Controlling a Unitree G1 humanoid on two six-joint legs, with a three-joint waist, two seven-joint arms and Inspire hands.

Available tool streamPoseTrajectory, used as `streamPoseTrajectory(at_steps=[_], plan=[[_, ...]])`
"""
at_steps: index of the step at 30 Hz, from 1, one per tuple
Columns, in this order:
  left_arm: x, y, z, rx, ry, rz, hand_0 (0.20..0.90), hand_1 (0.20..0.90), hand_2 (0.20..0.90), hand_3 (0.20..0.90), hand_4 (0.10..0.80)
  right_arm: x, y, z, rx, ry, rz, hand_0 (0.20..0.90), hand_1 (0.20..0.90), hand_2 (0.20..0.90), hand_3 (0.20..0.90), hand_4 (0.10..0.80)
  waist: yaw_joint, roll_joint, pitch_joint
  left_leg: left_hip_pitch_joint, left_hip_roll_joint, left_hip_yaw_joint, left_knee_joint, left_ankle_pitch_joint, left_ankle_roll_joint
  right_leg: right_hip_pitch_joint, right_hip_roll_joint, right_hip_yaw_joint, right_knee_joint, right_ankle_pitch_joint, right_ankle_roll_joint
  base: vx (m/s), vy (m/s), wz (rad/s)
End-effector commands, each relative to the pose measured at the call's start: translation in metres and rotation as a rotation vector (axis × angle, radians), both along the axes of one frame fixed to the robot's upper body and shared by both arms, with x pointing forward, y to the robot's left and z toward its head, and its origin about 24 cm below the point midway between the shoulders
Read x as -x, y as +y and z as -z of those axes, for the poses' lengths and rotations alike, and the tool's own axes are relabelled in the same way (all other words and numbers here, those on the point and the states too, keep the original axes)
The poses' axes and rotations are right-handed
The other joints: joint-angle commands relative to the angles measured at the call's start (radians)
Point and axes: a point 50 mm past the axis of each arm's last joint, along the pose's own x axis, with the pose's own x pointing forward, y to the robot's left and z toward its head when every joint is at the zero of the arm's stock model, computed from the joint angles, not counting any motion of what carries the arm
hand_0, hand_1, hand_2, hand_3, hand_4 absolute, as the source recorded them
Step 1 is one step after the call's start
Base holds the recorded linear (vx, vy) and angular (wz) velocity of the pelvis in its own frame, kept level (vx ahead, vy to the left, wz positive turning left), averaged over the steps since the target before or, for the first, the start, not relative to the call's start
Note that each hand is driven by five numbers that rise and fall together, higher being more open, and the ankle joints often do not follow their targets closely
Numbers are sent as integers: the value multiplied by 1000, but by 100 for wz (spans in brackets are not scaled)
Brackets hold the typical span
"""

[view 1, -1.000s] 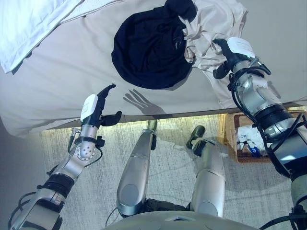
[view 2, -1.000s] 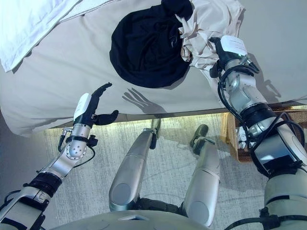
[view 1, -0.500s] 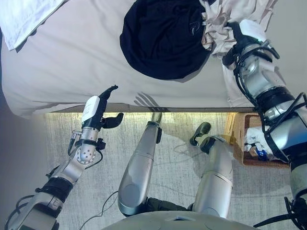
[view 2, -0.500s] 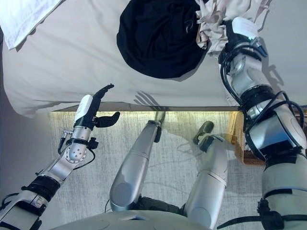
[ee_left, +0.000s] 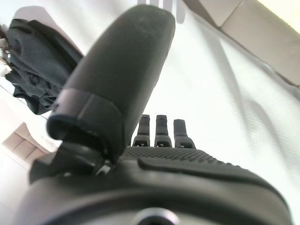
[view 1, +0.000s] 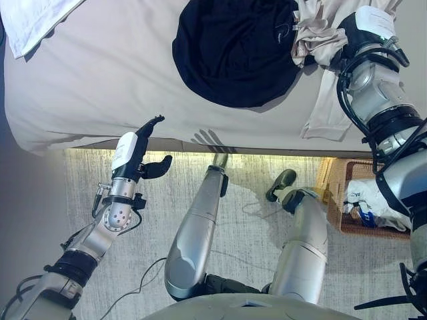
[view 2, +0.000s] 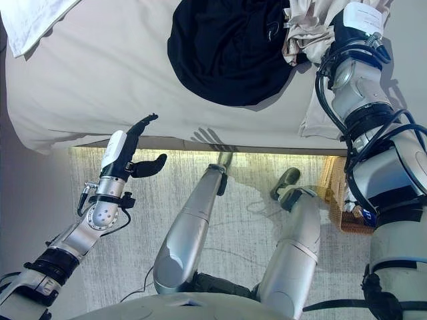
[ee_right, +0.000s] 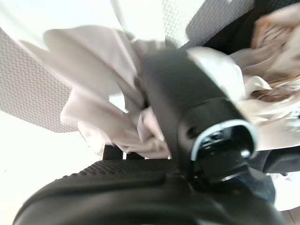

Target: Pick up the clothes from the bed and place them into the basket

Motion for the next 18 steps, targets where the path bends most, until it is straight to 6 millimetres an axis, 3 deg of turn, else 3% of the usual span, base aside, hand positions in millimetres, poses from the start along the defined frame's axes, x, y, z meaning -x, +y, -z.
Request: streamPoseTrajectory(at_steps=[1,7,8,11,18], plan=[[6,2,-26,69,-147,33,900,900,900,900,800,10,-6,-46,126,-109,-16,300,300,300,200,100,5,41,-48,100,-52,103,1,-87,76,157,110,-47,8,-51,-7,0,45,-6],[3,5,-27,68,-142,24,900,900,900,900,800,9,-13,-30,117,-43,-32,300,300,300,200,100,-16,13,-48,244,-27,109,-69,-80,67,295,115,-35,-68,-45,-2,12,48,-15],[0,4,-31,67,-152,23,900,900,900,900,800,10,-15,-30,109,-47,-41,300,300,300,200,100,-25,3,-48,288,-17,117,-114,-41,68,344,114,-45,-124,-8,-11,-33,67,-16],[-3,3,-31,68,-153,18,900,900,900,900,800,11,-16,-32,90,-62,-64,300,300,300,200,100,-36,-7,-48,360,-3,122,-152,-31,60,420,120,-41,-179,1,-10,8,50,-19],[-5,4,-21,34,-98,-3,900,900,900,900,800,21,-25,-35,-19,-147,-120,300,300,300,200,100,-76,-49,-131,513,25,156,-250,-38,49,576,140,-30,-330,33,1,96,28,-20]])
